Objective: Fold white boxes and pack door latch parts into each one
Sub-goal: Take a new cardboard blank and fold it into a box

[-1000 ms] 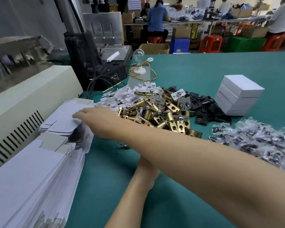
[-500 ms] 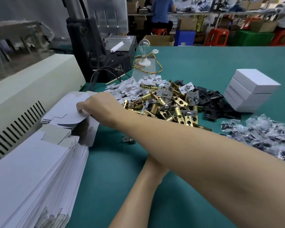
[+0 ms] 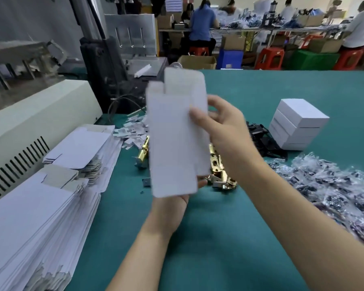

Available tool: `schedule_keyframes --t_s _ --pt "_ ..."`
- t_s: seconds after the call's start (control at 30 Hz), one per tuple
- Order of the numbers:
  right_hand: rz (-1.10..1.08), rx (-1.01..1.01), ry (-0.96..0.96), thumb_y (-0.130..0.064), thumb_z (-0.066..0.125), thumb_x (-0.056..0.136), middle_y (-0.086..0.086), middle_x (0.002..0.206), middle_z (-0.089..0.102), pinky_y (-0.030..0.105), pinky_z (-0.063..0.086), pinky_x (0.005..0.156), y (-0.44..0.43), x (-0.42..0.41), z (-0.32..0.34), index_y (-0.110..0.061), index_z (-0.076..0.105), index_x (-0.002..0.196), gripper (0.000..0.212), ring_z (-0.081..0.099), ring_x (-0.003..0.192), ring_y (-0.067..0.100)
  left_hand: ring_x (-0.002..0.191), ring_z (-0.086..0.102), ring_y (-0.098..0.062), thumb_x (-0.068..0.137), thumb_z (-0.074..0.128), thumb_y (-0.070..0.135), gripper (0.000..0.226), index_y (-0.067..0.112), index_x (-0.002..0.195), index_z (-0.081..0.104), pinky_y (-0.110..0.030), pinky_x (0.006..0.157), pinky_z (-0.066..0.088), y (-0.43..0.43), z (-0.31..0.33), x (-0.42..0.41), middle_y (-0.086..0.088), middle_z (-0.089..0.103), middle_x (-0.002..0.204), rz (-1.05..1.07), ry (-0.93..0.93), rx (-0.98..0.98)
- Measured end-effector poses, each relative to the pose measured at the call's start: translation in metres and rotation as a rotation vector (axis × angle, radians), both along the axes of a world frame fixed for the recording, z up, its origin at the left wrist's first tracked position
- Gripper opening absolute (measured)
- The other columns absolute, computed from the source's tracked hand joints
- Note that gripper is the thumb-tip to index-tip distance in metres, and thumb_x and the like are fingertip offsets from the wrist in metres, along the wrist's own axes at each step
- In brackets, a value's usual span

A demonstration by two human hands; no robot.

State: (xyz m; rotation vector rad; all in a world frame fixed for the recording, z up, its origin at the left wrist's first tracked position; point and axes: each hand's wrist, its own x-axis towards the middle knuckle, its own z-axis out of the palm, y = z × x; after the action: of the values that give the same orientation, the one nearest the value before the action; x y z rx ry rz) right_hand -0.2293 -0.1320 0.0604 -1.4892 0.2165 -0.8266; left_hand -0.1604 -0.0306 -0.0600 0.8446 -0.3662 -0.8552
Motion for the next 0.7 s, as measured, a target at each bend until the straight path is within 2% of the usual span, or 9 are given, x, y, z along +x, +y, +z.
schedule_keyframes --t_s 0.1,0.2,0.27,0.33,0.4,0.47,0.57,0.63,0.7 --pt "-0.043 0.131 0.076 -0.011 0.068 0.097 0.006 0.102 0.08 0.028 0.06 0.074 -0.014 -0.038 -0.027 -0.014 0.063 0.123 0.026 0.076 0.094 0.019 0.105 0.076 -0.022 0.111 0.041 0.047 0.047 0.021 0.122 0.079 -0.036 0.082 0.062 0.01 0.017 -0.004 -0.005 0.077 0.12 -0.181 0.084 0.012" --pt "-0.096 0.199 0.117 -0.012 0.067 0.098 0.003 0.102 0.08 0.033 0.062 0.075 -0.013 -0.054 -0.057 -0.019 0.064 0.122 0.025 0.077 0.091 0.02 0.123 0.07 -0.024 0.1 0.035 0.075 0.071 0.026 0.135 0.072 -0.037 0.094 0.059 0.013 0.022 -0.009 -0.007 0.071 0.136 -0.328 0.023 0.093" --pt "-0.091 0.25 0.123 -0.015 0.068 0.098 0.004 0.103 0.08 0.04 0.064 0.077 -0.009 -0.058 -0.071 -0.021 0.065 0.12 0.023 0.077 0.092 0.023 0.122 0.07 -0.023 0.09 0.06 0.074 0.066 0.028 0.135 0.072 -0.037 0.094 0.059 0.016 0.025 -0.016 -0.008 0.071 0.136 -0.346 -0.041 0.134" --pt "-0.105 0.246 0.13 -0.019 0.071 0.097 -0.002 0.107 0.078 0.039 0.065 0.079 -0.004 -0.058 -0.077 -0.026 0.065 0.121 0.026 0.075 0.099 0.023 0.115 0.073 -0.025 0.07 0.083 0.073 0.078 0.026 0.131 0.075 -0.038 0.089 0.061 0.019 0.023 -0.017 -0.01 0.074 0.13 -0.368 -0.041 0.178" --pt "-0.205 0.09 0.136 -0.02 0.076 0.093 -0.011 0.113 0.072 0.023 0.06 0.079 0.0 -0.059 -0.077 -0.032 0.059 0.13 0.042 0.069 0.102 0.008 0.112 0.074 -0.025 0.06 0.086 0.077 0.086 0.027 0.129 0.076 -0.038 0.085 0.062 0.021 0.02 -0.017 -0.009 0.075 0.127 -0.383 -0.082 0.185" --pt "-0.339 -0.196 0.132 -0.023 0.078 0.09 -0.013 0.123 0.059 0.014 0.051 0.081 0.002 -0.062 -0.077 -0.033 0.053 0.137 0.054 0.06 0.108 0.002 0.118 0.072 -0.023 0.056 0.082 0.085 0.098 0.03 0.135 0.071 -0.036 0.088 0.061 0.023 0.022 -0.017 -0.005 0.074 0.132 -0.365 -0.159 0.205" --pt "-0.409 -0.593 0.11 -0.039 0.072 0.09 -0.002 0.138 0.043 -0.001 0.038 0.089 0.003 -0.067 -0.077 -0.031 0.064 0.127 0.039 0.047 0.128 0.009 0.129 0.066 -0.023 0.053 0.077 0.091 0.113 0.025 0.143 0.06 -0.036 0.098 0.057 0.024 0.021 -0.018 -0.005 0.069 0.14 -0.384 -0.282 0.269" --pt "-0.392 -0.647 0.13 -0.049 0.068 0.088 -0.001 0.143 0.039 -0.001 0.034 0.093 0.003 -0.068 -0.076 -0.029 0.068 0.118 0.036 0.046 0.13 0.015 0.133 0.063 -0.024 0.05 0.075 0.094 0.121 0.022 0.145 0.056 -0.037 0.102 0.055 0.026 0.023 -0.019 -0.005 0.068 0.141 -0.426 -0.358 0.279" --pt "-0.375 -0.624 0.127 -0.053 0.066 0.087 -0.001 0.141 0.039 -0.001 0.033 0.094 0.003 -0.069 -0.073 -0.024 0.067 0.11 0.037 0.045 0.131 0.016 0.122 0.069 -0.016 0.047 0.076 0.094 0.121 0.023 0.142 0.053 -0.03 0.093 0.058 0.029 0.025 -0.02 0.003 0.074 0.13 -0.432 -0.392 0.26"
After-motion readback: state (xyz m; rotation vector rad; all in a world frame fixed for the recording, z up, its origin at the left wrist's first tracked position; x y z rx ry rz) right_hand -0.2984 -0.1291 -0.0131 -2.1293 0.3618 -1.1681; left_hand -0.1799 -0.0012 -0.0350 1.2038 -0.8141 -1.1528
